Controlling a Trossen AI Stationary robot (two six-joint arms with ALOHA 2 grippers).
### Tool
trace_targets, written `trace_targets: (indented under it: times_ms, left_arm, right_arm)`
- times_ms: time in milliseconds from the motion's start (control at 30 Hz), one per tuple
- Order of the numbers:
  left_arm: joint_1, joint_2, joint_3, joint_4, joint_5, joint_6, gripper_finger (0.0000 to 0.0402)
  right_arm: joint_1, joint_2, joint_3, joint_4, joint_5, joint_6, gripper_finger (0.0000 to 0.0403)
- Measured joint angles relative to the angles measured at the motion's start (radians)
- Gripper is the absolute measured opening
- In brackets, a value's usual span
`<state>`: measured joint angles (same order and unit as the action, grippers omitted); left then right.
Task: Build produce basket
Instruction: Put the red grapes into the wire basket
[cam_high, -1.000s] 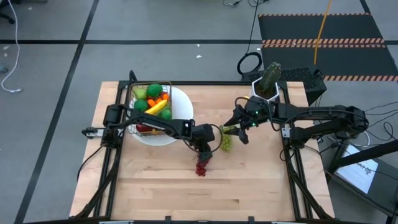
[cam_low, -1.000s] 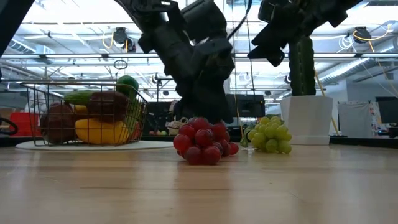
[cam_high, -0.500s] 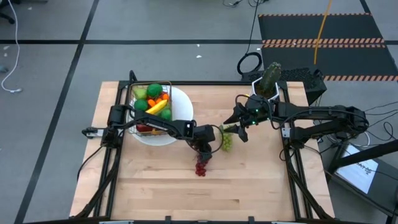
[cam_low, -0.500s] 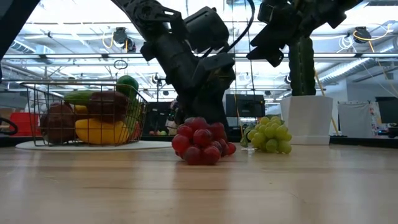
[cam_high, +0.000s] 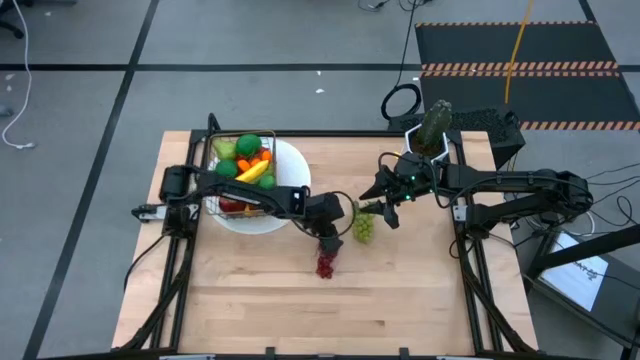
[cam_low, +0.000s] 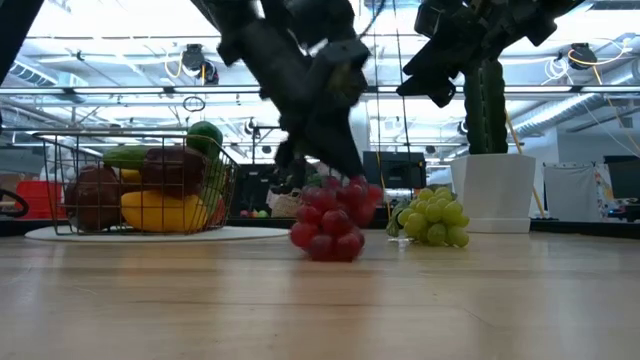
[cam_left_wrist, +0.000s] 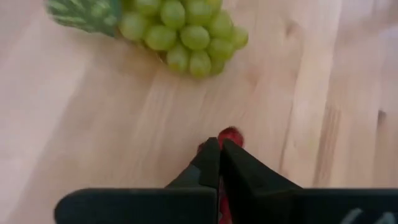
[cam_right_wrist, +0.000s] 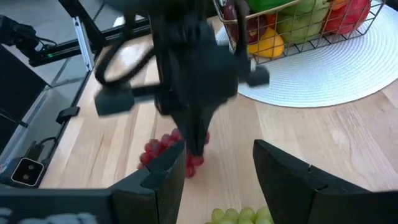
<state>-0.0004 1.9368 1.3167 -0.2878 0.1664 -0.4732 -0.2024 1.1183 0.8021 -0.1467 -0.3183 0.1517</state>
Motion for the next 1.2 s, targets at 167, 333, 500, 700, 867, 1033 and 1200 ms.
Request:
trace_targets:
  times_ms: [167, 333, 500, 700, 867, 1033, 1200]
  left_arm:
    - [0.0, -0.103, 0.001, -0.054, -0.068, 0.003, 0.0004]
    - [0.0, -0.216, 0.001, -0.104, -0.129, 0.007, 0.0003]
    - [0.0, -0.324, 0.001, -0.128, -0.175, 0.017, 0.0003]
    - [0.0, -0.45, 0.001, -0.132, -0.217, 0.035, 0.0002]
    - [0.0, -0.544, 0.001, -0.137, -0.242, 0.051, 0.0002]
    - [-0.013, -0.647, 0.002, -0.113, -0.267, 0.076, 0.0002]
    - [-0.045, -0.756, 0.002, -0.133, -0.304, 0.107, 0.0002]
  right_arm:
    - [-0.001, 0.0, 0.0, 0.0, 0.0, -0.007, 0.0181]
    - [-0.001, 0.0, 0.0, 0.0, 0.0, -0.01, 0.0181]
    - [-0.001, 0.0, 0.001, 0.004, 0.006, 0.003, 0.018]
    - [-0.001, 0.0, 0.001, 0.014, 0.033, 0.074, 0.018]
    - [0.007, 0.0, 0.001, 0.021, 0.029, 0.149, 0.0178]
    - [0.06, 0.0, 0.001, 0.07, 0.029, 0.153, 0.0139]
    - [0.125, 0.0, 0.001, 0.21, 0.029, 0.225, 0.0055]
